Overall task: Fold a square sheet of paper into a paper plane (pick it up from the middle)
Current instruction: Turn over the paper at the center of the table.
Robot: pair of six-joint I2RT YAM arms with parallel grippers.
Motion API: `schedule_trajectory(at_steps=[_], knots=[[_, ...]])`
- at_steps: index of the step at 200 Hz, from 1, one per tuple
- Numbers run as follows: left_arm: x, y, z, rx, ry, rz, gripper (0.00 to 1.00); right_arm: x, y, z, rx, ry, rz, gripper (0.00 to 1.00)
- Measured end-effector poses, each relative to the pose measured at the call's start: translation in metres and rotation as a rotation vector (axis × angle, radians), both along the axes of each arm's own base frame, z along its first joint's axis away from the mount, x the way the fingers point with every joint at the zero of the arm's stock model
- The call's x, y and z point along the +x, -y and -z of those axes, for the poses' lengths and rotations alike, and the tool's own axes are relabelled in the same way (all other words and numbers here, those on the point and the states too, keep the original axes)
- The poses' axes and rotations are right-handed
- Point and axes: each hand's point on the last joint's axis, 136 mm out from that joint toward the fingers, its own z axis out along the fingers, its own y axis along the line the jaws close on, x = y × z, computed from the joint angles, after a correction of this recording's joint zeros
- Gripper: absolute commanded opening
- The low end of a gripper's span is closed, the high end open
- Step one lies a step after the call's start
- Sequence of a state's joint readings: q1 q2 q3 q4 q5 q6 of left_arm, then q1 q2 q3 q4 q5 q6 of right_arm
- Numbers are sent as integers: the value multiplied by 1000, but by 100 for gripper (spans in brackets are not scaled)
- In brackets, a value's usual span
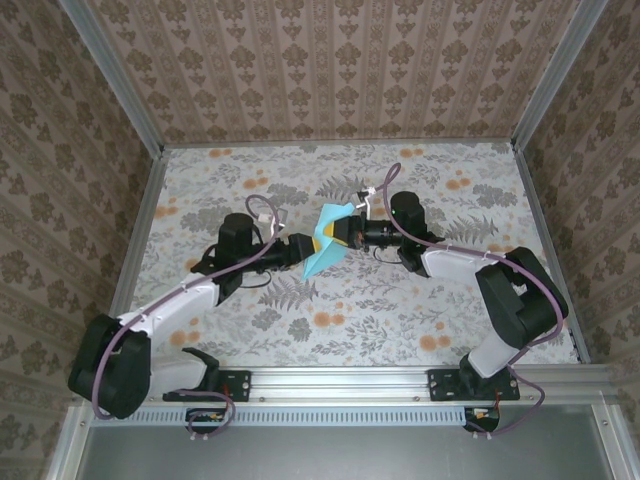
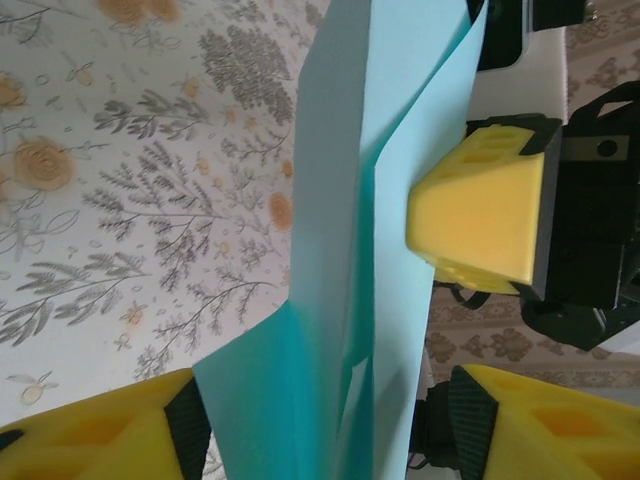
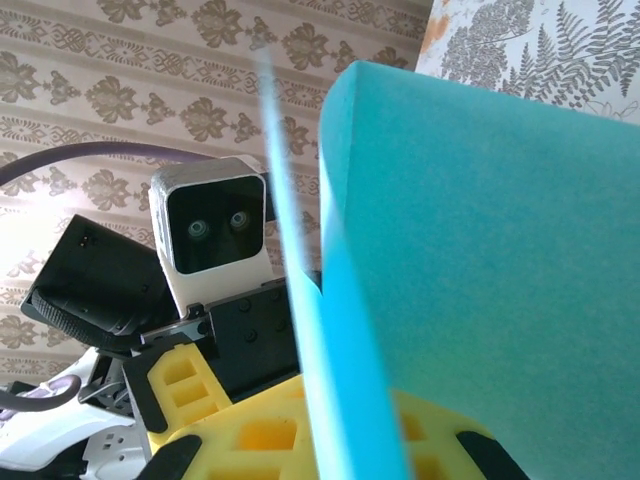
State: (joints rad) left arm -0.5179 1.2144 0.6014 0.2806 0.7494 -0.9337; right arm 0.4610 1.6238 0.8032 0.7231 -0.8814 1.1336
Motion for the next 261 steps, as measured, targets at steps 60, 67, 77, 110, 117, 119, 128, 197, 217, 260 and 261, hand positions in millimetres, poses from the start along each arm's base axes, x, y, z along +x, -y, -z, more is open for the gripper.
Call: schedule_trajectory(at_steps=[60, 67, 77, 110, 117, 119, 128, 197, 217, 260, 261], knots=[[7, 4, -18, -61, 50, -11, 22, -2, 0, 0, 1, -1, -10, 11], [7, 4, -19, -66, 55, -12, 18, -2, 0, 1, -1, -4, -10, 11], [7, 4, -20, -72, 55, -14, 14, -2, 0, 2, -4, -9, -10, 12], [7, 4, -18, -72, 54, -18, 6, -3, 1, 9, -25, -36, -10, 22], [7, 4, -18, -71, 54, -19, 4, -3, 2, 13, -36, -45, -8, 28], [7, 3, -17, -70, 53, -19, 4, -3, 3, 14, -40, -49, -8, 30], [8, 3, -16, -65, 51, -24, 2, -4, 5, 19, -60, -59, -6, 39], [26, -30, 29, 346, 20, -187, 0, -6, 63, 37, -394, -7, 202, 83], [28, -38, 25, 502, 75, -226, 0, -6, 79, 36, -483, 37, 266, 87], [32, -53, 20, 858, 192, -320, 0, -7, 116, 56, -651, 52, 401, 88], [32, -53, 20, 865, 194, -322, 0, -7, 117, 57, -656, 51, 405, 88]])
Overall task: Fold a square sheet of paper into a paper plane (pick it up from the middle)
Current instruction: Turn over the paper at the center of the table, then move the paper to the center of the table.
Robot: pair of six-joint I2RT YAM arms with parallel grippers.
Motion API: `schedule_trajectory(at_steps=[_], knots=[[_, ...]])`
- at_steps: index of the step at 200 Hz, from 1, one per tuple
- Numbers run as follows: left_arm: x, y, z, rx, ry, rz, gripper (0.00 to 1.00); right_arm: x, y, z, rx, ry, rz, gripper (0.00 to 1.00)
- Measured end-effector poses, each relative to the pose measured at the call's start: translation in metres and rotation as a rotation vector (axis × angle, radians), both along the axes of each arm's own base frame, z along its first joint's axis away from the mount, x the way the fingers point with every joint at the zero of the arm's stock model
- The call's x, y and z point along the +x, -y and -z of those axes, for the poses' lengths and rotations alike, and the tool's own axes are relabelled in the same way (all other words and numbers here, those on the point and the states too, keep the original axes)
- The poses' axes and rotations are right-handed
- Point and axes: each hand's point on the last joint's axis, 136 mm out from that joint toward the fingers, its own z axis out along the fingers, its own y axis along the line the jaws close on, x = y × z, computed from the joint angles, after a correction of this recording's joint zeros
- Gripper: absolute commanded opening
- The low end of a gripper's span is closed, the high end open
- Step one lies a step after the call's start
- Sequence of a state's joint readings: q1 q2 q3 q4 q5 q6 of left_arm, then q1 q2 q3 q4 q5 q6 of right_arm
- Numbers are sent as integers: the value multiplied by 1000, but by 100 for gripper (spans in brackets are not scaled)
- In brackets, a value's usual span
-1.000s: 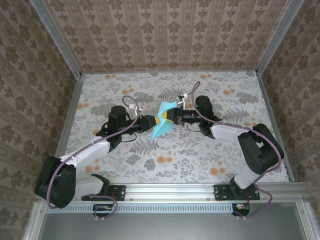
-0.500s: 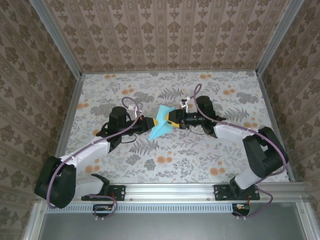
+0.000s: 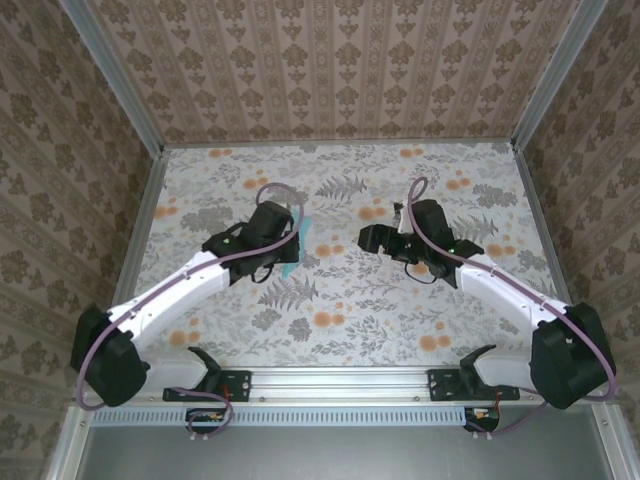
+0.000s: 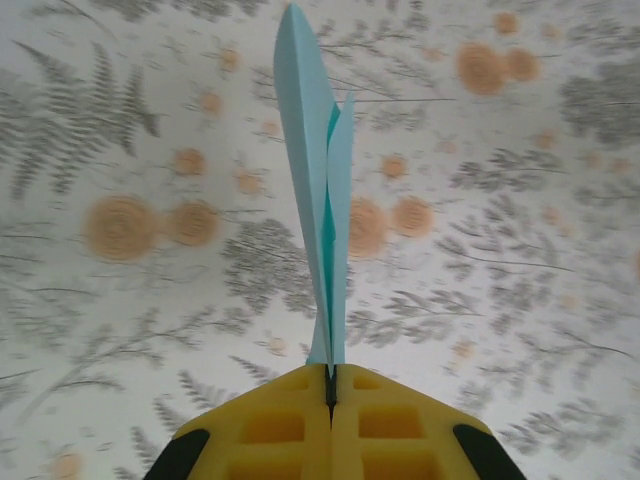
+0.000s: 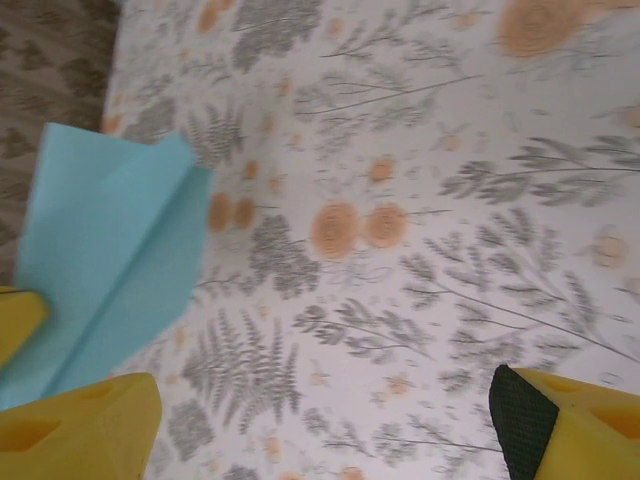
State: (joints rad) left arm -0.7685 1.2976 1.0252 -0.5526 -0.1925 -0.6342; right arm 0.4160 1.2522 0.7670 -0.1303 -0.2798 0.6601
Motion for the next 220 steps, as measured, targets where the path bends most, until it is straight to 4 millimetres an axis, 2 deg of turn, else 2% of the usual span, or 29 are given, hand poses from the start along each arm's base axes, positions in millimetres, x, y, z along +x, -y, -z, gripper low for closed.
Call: schedule_trajectory(at_steps=[42, 57, 92, 130, 151, 164, 178, 198, 210, 220], knots=[[12, -7, 22, 349, 10, -73, 2, -6, 32, 18, -121, -6, 119, 88], [16, -2, 31, 432, 3, -86, 3, -7, 41, 20, -147, 2, 149, 88], [22, 17, 62, 507, -48, -90, 15, -12, 56, 26, -196, 1, 201, 88], [17, 48, 97, 397, -164, -49, 35, -13, 64, 28, -206, -5, 231, 88], [17, 71, 99, 248, -216, -10, 46, -14, 66, 28, -203, -9, 240, 87], [20, 78, 97, 150, -241, 2, 52, -14, 65, 28, -201, -11, 238, 86], [21, 76, 92, 59, -261, 3, 58, -15, 62, 29, -190, -16, 225, 84], [26, 63, 80, -47, -266, -20, 64, -17, 52, 37, -185, -44, 185, 78], [29, 50, 71, -97, -254, -43, 66, -20, 35, 44, -192, -70, 136, 74], [31, 39, 67, -122, -246, -63, 67, -23, 14, 48, -196, -81, 73, 70]])
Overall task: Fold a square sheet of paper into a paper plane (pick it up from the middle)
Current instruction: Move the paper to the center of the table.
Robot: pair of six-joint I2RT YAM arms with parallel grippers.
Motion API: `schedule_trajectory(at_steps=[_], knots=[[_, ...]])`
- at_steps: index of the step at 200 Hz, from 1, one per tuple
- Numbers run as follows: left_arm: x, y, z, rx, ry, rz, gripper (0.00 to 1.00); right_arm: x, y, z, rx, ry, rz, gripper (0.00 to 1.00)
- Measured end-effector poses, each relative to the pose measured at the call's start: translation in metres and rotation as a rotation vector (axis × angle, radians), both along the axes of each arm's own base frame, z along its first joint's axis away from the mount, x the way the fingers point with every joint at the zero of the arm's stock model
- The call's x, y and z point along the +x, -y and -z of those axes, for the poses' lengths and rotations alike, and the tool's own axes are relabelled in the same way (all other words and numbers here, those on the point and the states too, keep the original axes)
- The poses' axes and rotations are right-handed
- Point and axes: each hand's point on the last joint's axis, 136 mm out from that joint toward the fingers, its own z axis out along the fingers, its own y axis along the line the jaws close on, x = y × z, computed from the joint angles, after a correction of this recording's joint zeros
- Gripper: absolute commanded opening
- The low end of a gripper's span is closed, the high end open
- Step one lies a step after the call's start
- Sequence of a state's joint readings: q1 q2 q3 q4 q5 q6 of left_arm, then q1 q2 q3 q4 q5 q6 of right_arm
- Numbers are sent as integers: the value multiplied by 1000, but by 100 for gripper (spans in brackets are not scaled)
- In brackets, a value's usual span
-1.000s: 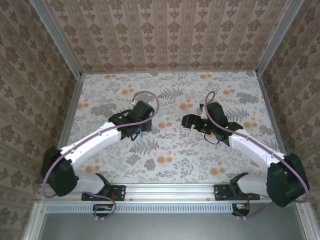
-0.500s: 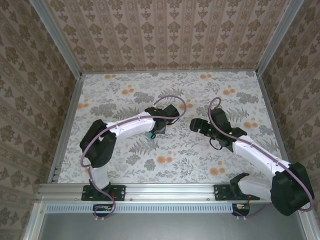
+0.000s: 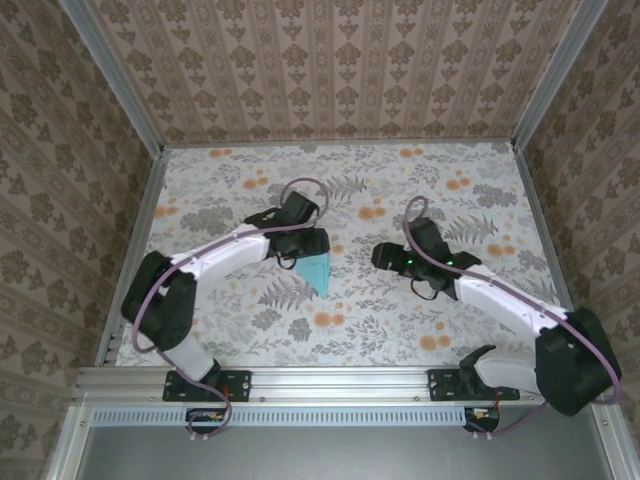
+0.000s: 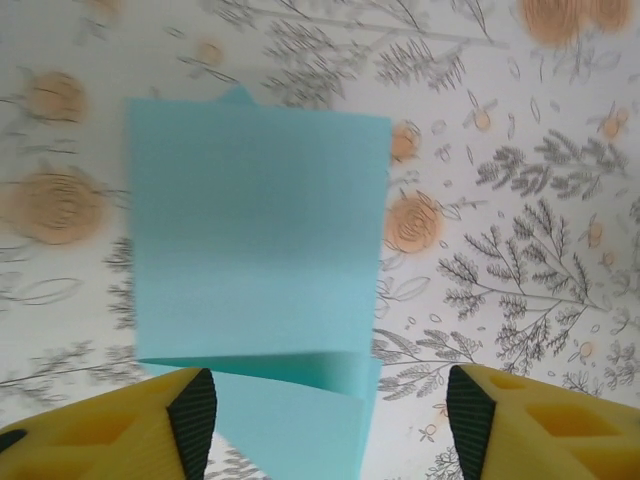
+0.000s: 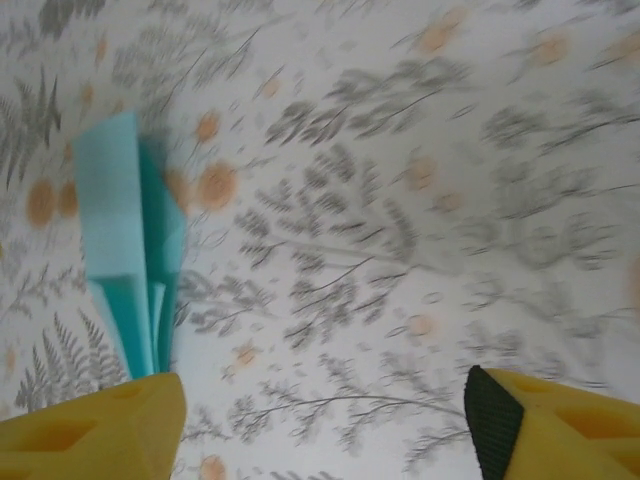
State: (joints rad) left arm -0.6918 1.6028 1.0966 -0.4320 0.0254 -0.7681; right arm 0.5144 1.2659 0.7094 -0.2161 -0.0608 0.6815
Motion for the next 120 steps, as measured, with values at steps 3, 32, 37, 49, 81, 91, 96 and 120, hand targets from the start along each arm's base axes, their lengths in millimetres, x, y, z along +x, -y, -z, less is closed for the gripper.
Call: schedule_trajectory(at_steps=[3, 32, 37, 49, 81, 91, 96, 120], knots=[[1, -4, -1, -7, 4, -9, 68, 0, -6, 0, 1, -2, -12, 69], [-2, -44, 0, -37, 6, -97, 75, -7, -80, 1, 6, -13, -178, 56], [-5, -51, 2, -38, 2, -113, 76, -7, -92, 2, 10, -15, -198, 54], [-9, -67, 5, -39, -2, -149, 80, -7, -120, 3, 13, -17, -245, 51], [-23, -99, 9, -55, -4, -219, 83, -4, -172, 16, 12, -30, -315, 48], [-27, -106, 10, -66, -4, -239, 84, -1, -180, 22, 7, -41, -318, 48], [-29, -109, 10, -72, -5, -246, 84, 1, -183, 26, 3, -47, -317, 48], [-35, -123, 15, -91, -17, -286, 84, 9, -190, 43, -24, -75, -310, 47]])
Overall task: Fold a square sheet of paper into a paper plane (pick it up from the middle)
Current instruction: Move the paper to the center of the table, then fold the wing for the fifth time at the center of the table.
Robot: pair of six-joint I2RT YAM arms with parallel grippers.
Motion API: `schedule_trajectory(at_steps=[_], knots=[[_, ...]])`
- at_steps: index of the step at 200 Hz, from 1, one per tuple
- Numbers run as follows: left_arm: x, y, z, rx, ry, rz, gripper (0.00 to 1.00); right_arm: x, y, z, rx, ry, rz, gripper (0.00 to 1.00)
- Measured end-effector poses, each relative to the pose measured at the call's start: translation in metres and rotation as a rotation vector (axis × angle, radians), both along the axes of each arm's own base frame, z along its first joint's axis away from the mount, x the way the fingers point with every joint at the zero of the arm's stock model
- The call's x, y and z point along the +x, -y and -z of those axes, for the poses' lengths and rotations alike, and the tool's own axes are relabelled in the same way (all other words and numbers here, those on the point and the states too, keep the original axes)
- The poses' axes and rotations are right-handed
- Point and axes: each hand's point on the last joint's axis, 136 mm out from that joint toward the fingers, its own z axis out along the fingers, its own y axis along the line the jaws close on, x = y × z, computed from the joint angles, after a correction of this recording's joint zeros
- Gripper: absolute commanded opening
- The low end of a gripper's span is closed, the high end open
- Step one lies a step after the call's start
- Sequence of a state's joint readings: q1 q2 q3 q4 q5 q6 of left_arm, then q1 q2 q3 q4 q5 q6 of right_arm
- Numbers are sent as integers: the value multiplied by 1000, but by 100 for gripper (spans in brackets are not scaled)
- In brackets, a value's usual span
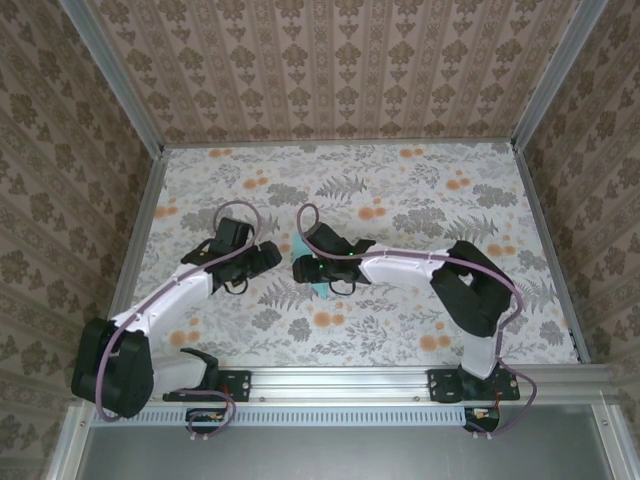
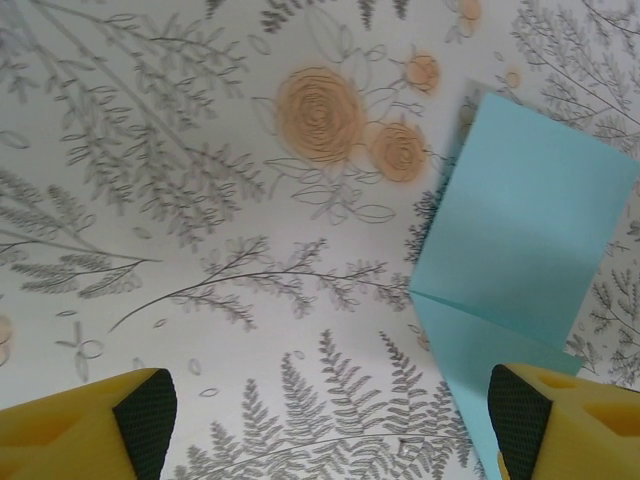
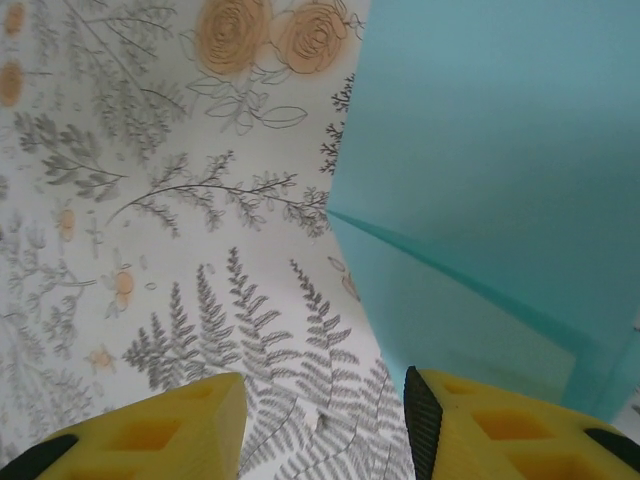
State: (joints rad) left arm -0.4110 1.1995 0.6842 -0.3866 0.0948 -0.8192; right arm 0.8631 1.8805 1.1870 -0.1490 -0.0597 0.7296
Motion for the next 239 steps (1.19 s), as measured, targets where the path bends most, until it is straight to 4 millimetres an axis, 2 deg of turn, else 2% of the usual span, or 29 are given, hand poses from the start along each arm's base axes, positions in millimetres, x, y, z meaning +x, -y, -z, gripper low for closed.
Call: schedule_trajectory(at_steps=[38, 57, 85, 129, 153, 173, 202, 214, 239], knots=[[-5, -4, 3, -28, -11, -9, 85, 0, 5, 23, -83, -37, -31, 47], [-4, -3, 2, -47, -10, -6, 85, -5, 15, 34, -142, -49, -87, 47], [-3, 1, 0, -70, -5, 5, 86, -7, 27, 36, -165, -44, -204, 47], [-3, 8, -2, -106, -3, 29, 86, -27, 71, 36, -184, -94, -377, 46], [-2, 12, -4, -128, 2, 42, 87, -38, 84, 29, -199, -104, -403, 48], [-1, 18, -5, -144, 8, 58, 87, -36, 87, 12, -172, -65, -345, 48], [-2, 32, -3, -169, 5, 97, 88, -28, 90, -12, -61, -3, -138, 49], [-4, 39, 0, -181, -3, 114, 87, -25, 91, -13, -28, 0, -62, 49], [-6, 54, 7, -199, -23, 140, 87, -21, 95, -1, 1, -33, 61, 46]])
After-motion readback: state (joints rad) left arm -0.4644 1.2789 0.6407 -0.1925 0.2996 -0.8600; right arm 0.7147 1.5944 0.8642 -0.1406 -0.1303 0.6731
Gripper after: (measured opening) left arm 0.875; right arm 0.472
